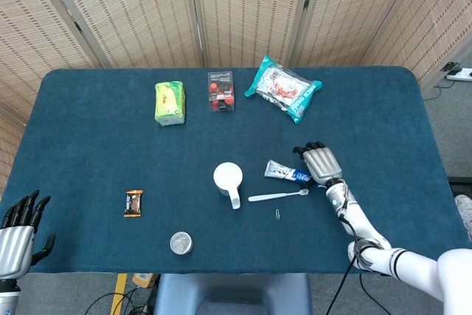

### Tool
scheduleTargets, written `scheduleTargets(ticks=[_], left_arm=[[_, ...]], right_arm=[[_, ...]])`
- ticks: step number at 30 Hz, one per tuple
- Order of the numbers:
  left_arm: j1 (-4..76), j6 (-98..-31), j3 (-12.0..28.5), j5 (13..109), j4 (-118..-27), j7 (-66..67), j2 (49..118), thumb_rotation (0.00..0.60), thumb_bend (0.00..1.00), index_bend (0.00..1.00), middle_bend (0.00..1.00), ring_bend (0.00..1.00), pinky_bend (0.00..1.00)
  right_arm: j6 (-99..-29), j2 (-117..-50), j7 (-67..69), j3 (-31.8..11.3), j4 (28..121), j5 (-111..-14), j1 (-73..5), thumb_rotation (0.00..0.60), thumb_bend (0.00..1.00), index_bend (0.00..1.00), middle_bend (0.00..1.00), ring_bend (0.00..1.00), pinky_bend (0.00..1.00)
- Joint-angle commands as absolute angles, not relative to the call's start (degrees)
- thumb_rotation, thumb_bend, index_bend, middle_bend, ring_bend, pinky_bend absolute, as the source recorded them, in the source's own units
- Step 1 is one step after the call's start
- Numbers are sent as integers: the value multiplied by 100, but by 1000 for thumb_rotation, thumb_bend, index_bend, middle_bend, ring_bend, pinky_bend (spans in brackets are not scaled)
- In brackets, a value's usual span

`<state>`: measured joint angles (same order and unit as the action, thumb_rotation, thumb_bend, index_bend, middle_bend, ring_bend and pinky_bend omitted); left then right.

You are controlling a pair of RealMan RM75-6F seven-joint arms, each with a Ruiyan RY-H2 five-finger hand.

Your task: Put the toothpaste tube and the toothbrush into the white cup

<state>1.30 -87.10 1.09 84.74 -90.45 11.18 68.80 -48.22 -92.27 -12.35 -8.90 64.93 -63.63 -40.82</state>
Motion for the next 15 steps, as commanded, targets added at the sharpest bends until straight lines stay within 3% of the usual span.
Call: scheduleTargets(ticks=[1, 7, 15], left_arm=[[134, -8704, 111, 8471, -9043, 1128, 6876, 600, 441, 125, 22, 33, 141], [132, -8703, 111, 8468, -9049, 1131, 6874, 600, 441, 125, 22, 33, 141], [111, -8693, 97, 8438, -9017, 1112, 6880, 600, 441, 125, 22, 33, 141]], right_arm=[[-4660, -9433, -1345, -1038, 6136, -6234, -4267, 600, 0, 264, 378, 200, 198], [-4558, -9674, -1383, -1257, 5692, -6172, -4529, 600, 35, 278, 378, 204, 198], [-4528, -9536, -1581, -1105, 6113, -6293, -4529, 600, 65, 330, 377, 204, 198]])
